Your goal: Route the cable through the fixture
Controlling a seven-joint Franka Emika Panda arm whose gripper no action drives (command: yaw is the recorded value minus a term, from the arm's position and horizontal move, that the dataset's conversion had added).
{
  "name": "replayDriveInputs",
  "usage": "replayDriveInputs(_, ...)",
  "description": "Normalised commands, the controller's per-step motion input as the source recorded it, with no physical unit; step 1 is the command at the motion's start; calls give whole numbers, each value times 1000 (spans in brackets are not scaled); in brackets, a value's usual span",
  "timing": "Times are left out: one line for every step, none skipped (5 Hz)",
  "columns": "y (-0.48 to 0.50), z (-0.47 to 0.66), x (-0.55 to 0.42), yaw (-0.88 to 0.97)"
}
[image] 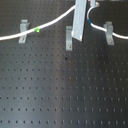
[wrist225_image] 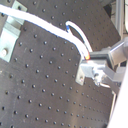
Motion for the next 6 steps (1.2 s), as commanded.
replayDriveInputs(-85,18,-82,31)
replayDriveInputs(-131,153,-62,0)
replayDriveInputs(93,370,-267,-340)
replayDriveInputs(-28,341,-221,-643)
replayDriveInputs(-6,13,-106,97)
replayDriveInputs(-148,106,-424,157)
